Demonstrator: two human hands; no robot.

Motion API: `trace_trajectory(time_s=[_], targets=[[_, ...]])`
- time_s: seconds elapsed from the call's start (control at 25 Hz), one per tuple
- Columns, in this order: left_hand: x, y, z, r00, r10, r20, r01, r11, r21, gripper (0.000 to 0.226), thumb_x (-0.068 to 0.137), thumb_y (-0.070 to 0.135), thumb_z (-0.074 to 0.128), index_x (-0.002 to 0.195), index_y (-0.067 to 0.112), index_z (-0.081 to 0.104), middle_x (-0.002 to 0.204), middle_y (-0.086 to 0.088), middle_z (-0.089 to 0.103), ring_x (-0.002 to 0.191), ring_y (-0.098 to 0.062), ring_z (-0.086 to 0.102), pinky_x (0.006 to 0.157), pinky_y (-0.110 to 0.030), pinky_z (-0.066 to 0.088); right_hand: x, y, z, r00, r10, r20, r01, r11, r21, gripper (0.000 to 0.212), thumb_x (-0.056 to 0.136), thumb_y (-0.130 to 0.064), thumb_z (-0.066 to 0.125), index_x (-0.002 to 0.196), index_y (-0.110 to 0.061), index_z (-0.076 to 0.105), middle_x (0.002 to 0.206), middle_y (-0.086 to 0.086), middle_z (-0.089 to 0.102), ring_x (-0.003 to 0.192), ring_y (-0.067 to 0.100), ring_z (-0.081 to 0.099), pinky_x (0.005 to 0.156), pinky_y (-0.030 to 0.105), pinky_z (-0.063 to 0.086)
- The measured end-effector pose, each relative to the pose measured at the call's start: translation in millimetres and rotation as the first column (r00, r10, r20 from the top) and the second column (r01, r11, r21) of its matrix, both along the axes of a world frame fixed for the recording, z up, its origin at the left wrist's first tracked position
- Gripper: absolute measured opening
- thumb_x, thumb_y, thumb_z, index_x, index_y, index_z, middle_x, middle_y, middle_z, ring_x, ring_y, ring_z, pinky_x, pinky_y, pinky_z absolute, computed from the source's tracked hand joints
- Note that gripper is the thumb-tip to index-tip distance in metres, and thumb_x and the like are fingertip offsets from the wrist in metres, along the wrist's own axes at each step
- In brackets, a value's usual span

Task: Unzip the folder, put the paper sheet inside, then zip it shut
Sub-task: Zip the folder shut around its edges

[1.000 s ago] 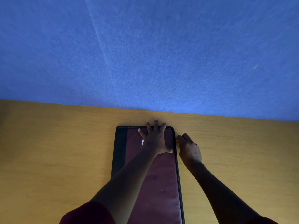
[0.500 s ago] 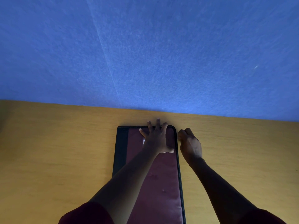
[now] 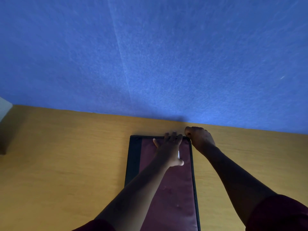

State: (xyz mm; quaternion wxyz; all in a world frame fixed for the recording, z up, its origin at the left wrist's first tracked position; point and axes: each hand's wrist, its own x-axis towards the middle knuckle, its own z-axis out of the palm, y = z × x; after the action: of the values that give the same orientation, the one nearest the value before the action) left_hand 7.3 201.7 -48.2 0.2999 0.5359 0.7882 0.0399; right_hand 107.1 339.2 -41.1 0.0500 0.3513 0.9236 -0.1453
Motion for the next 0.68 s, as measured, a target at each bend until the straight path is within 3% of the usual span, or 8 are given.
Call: trace_trajectory(time_s=[0.12, 0.2, 0.28, 0.48, 0.56, 0.68], targets=[[-9, -14, -3, 1.000, -0.025, 0.009, 0.025, 0.999, 0.037, 0.110, 0.080, 0.041, 0.076, 0.157, 0.023, -0.001, 0.166, -0.001, -0.008, 0.152, -0.024, -0.009, 0.116, -0.068, 0.003, -15, 16, -1, 1.000, 0.003, 0.018, 0.000, 0.990, -0.141, 0.022, 0.084, -0.010, 0.062, 0.070, -0.026, 0.055, 0.069, -0.003, 0.060, 0.059, 0.018, 0.058, 0.051, 0.028, 0.046], [-21, -32, -7, 1.000, 0.010, 0.003, -0.010, 0.992, 0.123, 0.102, 0.088, 0.041, 0.068, 0.158, 0.016, -0.001, 0.166, -0.006, -0.008, 0.152, -0.024, -0.009, 0.123, -0.048, -0.001, -23, 25, 1, 0.999, 0.027, 0.025, -0.021, 0.975, -0.221, 0.032, 0.083, -0.006, 0.067, 0.065, -0.032, 0.058, 0.072, -0.008, 0.064, 0.062, 0.015, 0.062, 0.056, 0.027, 0.049], [-37, -52, -12, 0.998, 0.058, -0.008, -0.054, 0.973, 0.222, 0.094, 0.092, 0.043, 0.062, 0.157, 0.012, 0.002, 0.166, -0.008, -0.005, 0.152, -0.024, -0.008, 0.120, -0.034, -0.006, -30, 28, 7, 0.997, 0.022, 0.071, -0.001, 0.958, -0.288, 0.023, 0.084, -0.007, 0.067, 0.073, -0.027, 0.065, 0.071, -0.009, 0.064, 0.059, 0.012, 0.063, 0.058, 0.022, 0.049], [-76, -85, -20, 0.977, 0.195, -0.082, -0.167, 0.950, 0.264, 0.088, 0.090, 0.055, 0.058, 0.157, 0.017, 0.014, 0.165, -0.010, -0.007, 0.152, -0.027, -0.009, 0.124, -0.046, 0.005, -43, 27, 12, 0.974, -0.093, 0.207, 0.162, 0.923, -0.349, 0.005, 0.086, -0.014, 0.067, 0.082, -0.018, 0.066, 0.066, 0.008, 0.072, 0.058, 0.019, 0.071, 0.066, 0.027, 0.058], [-85, -93, -19, 0.964, 0.259, -0.067, -0.241, 0.949, 0.205, 0.094, 0.089, 0.060, 0.056, 0.157, 0.017, 0.008, 0.164, -0.009, -0.014, 0.151, -0.027, -0.014, 0.124, -0.046, 0.005, -48, 24, 11, 0.969, -0.111, 0.221, 0.178, 0.935, -0.308, 0.005, 0.080, -0.011, 0.068, 0.079, -0.016, 0.068, 0.064, 0.005, 0.071, 0.059, 0.018, 0.070, 0.065, 0.026, 0.057], [-89, -101, -22, 0.899, 0.438, -0.013, -0.434, 0.894, 0.113, 0.117, 0.081, 0.073, 0.055, 0.156, 0.010, -0.009, 0.163, -0.013, -0.018, 0.151, -0.029, -0.016, 0.124, -0.045, 0.002, -58, 19, 6, 0.958, -0.184, 0.220, 0.231, 0.950, -0.210, 0.007, 0.073, -0.012, 0.065, 0.075, -0.017, 0.071, 0.081, 0.002, 0.072, 0.076, 0.021, 0.068, 0.066, 0.027, 0.054]])
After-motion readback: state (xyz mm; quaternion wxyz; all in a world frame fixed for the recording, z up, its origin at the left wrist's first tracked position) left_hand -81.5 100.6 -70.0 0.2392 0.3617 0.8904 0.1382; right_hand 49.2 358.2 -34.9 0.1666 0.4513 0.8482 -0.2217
